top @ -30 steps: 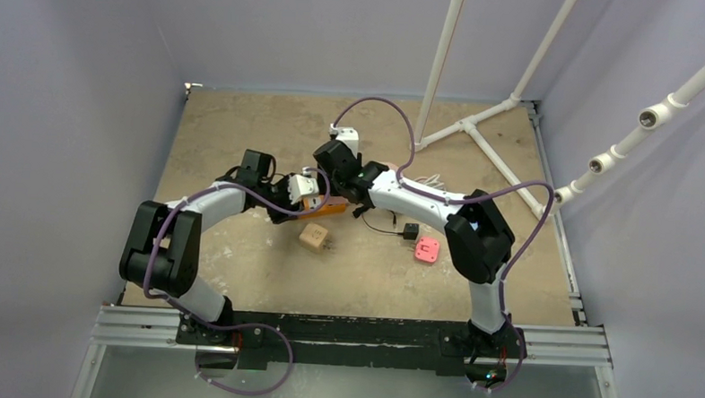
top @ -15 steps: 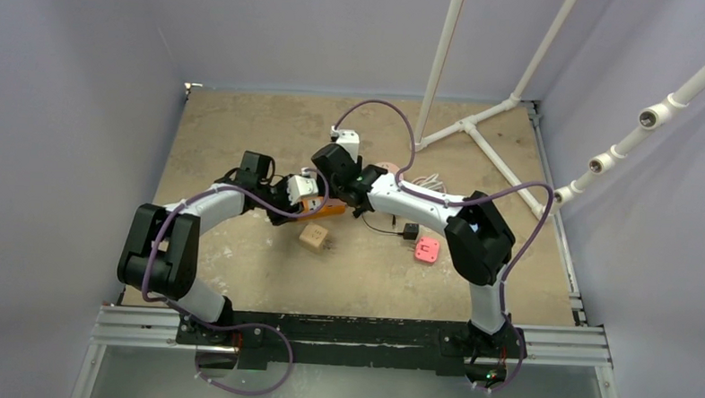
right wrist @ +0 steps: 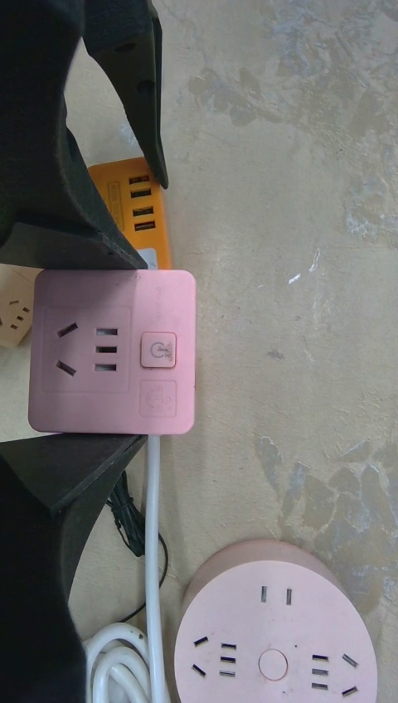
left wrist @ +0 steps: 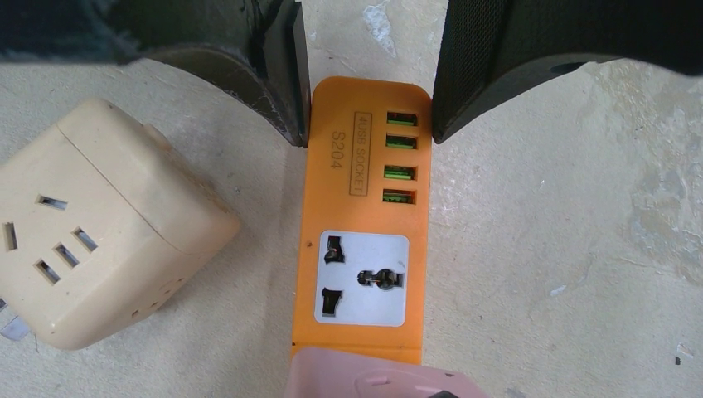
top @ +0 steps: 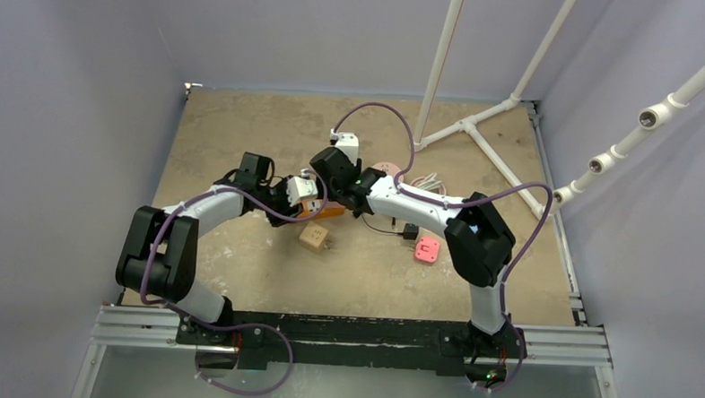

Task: Insert the plug
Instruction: Move the socket to the center of the board.

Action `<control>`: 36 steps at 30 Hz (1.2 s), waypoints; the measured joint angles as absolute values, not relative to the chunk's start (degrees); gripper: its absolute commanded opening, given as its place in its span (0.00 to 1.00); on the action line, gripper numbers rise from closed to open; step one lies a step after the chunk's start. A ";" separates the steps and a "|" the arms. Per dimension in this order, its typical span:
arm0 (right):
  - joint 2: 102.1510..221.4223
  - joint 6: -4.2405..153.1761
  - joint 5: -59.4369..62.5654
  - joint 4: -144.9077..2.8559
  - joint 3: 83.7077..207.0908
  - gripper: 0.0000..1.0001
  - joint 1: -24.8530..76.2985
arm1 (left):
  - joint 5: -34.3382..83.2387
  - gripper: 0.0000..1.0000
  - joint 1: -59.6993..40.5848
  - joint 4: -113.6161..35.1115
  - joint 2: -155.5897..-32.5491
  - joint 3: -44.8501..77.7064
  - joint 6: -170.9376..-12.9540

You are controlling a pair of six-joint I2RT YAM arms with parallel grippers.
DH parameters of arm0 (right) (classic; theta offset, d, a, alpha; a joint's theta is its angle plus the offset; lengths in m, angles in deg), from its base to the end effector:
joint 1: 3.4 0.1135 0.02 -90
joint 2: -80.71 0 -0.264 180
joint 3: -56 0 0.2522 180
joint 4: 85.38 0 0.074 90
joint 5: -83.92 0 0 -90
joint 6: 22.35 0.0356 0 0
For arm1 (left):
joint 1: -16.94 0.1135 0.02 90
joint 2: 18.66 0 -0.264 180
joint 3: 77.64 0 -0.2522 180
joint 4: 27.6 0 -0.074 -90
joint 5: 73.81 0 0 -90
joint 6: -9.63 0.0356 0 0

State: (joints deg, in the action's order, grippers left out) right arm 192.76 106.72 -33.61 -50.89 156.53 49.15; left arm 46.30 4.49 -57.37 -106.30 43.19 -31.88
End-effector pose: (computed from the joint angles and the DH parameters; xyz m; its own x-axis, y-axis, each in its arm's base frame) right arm 0.2803 0.3389 0.2319 -0.6603 0.0570 -0.7488 -0.1193 0.9765 0.1796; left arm 0.2754 -0.0791 0.1679 -0.2175 0.7114 -0.6683 0.9162 0.3848 0.1115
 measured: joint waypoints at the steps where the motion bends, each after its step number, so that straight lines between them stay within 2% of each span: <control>1: 192.76 106.72 -33.58 -50.89 156.53 0.00 49.19 | 46.25 0.23 4.49 -57.37 -106.19 43.28 -31.88; 22: 191.05 106.11 -34.74 -57.82 151.13 0.00 50.00 | 45.23 0.18 4.47 -57.98 -105.42 43.52 -31.77; 36: 191.66 102.29 -34.83 -57.73 151.96 0.00 50.33 | 45.75 0.16 4.49 -57.52 -104.24 44.44 -31.22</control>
